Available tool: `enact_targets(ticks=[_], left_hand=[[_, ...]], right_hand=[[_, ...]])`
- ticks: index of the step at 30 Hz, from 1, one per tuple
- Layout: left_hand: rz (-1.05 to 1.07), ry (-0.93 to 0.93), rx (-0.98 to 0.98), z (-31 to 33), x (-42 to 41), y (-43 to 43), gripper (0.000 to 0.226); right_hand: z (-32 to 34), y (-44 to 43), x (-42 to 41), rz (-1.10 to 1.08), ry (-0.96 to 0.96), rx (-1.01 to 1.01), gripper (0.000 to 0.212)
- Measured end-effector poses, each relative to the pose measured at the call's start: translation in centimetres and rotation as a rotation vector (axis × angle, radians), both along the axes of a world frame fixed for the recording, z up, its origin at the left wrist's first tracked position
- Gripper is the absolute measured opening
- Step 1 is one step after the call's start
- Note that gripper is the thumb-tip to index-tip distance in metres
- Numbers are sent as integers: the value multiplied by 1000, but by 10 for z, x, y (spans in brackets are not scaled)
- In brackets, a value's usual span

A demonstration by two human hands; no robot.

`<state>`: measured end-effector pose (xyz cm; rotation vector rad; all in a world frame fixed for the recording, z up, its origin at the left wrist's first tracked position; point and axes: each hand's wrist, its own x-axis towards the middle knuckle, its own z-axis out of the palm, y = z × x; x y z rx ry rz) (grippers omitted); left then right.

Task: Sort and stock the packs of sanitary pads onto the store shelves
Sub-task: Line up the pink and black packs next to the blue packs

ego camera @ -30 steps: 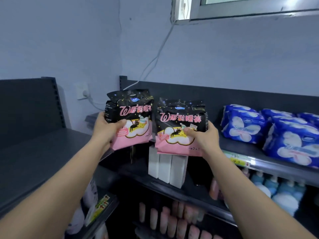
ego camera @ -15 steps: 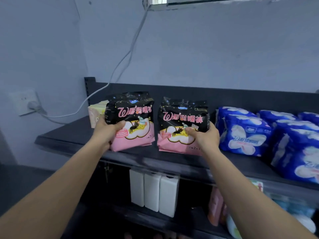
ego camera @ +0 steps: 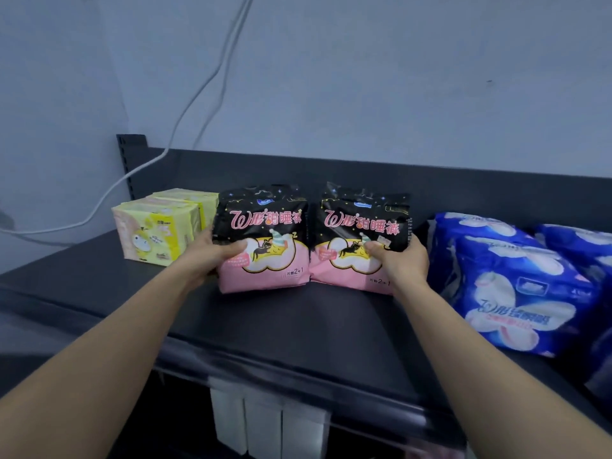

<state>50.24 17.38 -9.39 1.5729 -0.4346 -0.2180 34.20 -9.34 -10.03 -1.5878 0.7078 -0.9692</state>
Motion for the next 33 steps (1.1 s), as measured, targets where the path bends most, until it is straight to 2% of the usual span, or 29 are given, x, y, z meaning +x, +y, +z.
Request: enact_targets(ticks=[3,4,7,11,21,30,33], left_hand=[[-64,-55,172,3,16,-6,94],[-59,-76,190,3,23,-10,97],[25,-180,223,5,42,-26,82],[122,-309,300,5,69,-46,84],[158,-341,333,0,109,-78,71],[90,-306,358,-9,121,-82,74],[107,-341,412,-8,116,-78,81]], right_hand=[[-1,-10,15,-23,11,-14,36],[-1,-14,21,-30,11,-16,36],[1,-18,32,-43,4,-6,37],[-2,-23,45,-96,6,-40,36],[-8,-34,59,-85,21,-74,42],[-3,-23,59,-192,173,-217,73],[2,-14,57,-292,241,-386,93]])
